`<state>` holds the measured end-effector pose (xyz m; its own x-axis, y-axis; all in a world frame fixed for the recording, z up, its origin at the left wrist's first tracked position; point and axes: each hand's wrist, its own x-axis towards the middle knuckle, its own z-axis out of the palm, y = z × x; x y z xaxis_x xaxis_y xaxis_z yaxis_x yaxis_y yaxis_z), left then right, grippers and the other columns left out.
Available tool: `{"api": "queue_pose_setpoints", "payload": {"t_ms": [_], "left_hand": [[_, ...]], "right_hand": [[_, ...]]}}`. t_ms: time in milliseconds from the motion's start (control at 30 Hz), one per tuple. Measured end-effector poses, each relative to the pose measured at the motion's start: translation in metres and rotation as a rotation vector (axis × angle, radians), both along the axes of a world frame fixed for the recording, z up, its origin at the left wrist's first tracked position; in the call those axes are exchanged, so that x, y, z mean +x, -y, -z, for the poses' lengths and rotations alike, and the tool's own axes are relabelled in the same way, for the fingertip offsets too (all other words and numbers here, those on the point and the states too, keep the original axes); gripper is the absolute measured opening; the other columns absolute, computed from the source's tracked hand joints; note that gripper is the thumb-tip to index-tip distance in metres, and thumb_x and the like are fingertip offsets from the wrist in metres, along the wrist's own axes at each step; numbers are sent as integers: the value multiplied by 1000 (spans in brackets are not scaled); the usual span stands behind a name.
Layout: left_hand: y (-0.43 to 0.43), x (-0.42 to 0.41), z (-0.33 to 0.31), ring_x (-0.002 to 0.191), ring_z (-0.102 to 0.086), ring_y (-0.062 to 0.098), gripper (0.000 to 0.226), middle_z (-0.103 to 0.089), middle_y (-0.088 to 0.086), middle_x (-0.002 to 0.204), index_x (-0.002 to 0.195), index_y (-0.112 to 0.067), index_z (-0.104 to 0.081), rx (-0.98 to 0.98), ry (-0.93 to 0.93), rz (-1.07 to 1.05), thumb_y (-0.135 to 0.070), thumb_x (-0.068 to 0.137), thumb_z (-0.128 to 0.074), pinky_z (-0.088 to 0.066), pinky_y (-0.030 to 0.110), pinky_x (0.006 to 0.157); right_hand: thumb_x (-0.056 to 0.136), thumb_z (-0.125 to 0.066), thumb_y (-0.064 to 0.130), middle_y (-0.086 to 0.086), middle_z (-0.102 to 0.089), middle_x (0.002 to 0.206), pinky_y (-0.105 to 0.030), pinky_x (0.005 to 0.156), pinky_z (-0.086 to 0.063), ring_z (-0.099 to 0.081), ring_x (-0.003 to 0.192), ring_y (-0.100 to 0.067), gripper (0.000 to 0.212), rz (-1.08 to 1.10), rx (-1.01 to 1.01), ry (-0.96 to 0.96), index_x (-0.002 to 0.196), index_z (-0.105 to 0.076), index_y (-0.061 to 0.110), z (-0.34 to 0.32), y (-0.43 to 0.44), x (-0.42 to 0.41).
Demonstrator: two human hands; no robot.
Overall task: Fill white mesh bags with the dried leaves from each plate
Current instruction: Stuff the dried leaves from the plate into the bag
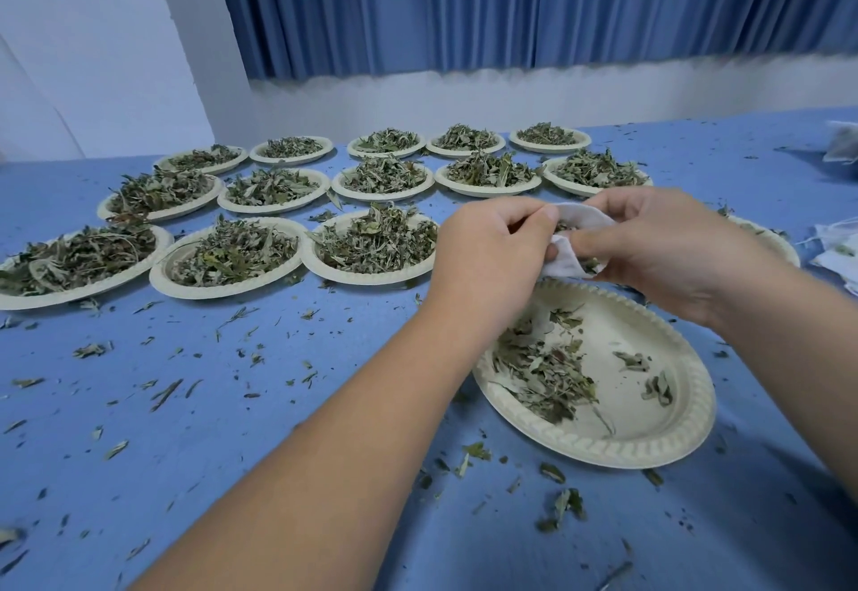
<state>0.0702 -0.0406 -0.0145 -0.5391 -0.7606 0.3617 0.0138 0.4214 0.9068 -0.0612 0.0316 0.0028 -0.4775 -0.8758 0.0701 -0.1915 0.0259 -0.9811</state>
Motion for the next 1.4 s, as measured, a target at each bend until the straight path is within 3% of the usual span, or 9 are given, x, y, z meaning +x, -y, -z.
{"api": "queue_pose_setpoints", "payload": {"t_ms": [133,233,333,433,633,833,1067,1267,1400], "left_hand": [[-6,-3,1,61,-61,6,18,-65,-8,58,90,-21,-78,50,-24,52,-19,94,-60,-59,39,70],[-9,-7,2,66,-60,14,17,-68,2,66,82,-19,-78,139,-79,132,-18,92,-63,-57,52,84],[-11,-9,2,65,-57,13,16,-67,3,67,83,-22,-79,192,-100,204,-20,89,-64,-53,38,77],[-10,-7,2,61,-57,6,19,-70,1,70,88,-23,-79,112,-76,175,-18,92,-61,-51,29,66],[-3,-1,-2,50,-48,-2,23,-60,-16,55,79,-23,-76,44,-68,-50,-21,94,-59,-39,14,50],[-1,3,-5,38,-40,-1,22,-57,-15,53,79,-21,-74,81,-90,-67,-22,94,-59,-32,21,48],[-5,-3,-3,53,-51,-4,20,-62,-16,57,83,-21,-76,19,-57,-36,-20,94,-59,-41,14,53],[-8,-2,-3,52,-50,-1,20,-61,-15,57,85,-20,-78,-14,-49,-21,-20,94,-59,-39,16,54],[-7,1,-5,46,-48,0,23,-60,-15,54,76,-26,-74,11,-62,-39,-20,94,-59,-39,19,48]], "right_hand": [[74,-74,8,3,-53,50,-12,36,-34,-43,37,-3,10,189,11,-236,73,-64,8,6,3,4],[77,-65,13,2,-52,50,-17,40,-35,-43,43,-9,10,259,55,-324,68,-62,10,6,8,4],[81,-55,9,-6,-51,55,-24,49,-36,-43,51,-17,12,312,111,-363,70,-61,7,6,14,4],[79,-57,7,-5,-50,54,-20,41,-33,-43,46,-15,12,283,130,-351,67,-58,11,4,11,3],[76,-75,27,0,-66,78,-24,47,-49,-63,61,-19,20,-126,112,44,90,-67,14,-11,-10,-9],[57,-76,12,-6,-72,81,-29,53,-55,-70,68,-29,53,-230,47,166,107,-62,13,-20,-19,-4],[79,-66,-6,-9,-65,63,-20,46,-51,-62,49,-13,17,-81,32,168,91,-61,4,-17,-12,4],[79,-71,2,-10,-61,67,-21,41,-46,-56,45,-14,14,25,29,-60,87,-61,7,-10,-10,5],[70,-76,10,-3,-67,68,-24,45,-49,-62,53,-16,29,-106,-14,40,94,-61,8,-19,-17,4]]}}
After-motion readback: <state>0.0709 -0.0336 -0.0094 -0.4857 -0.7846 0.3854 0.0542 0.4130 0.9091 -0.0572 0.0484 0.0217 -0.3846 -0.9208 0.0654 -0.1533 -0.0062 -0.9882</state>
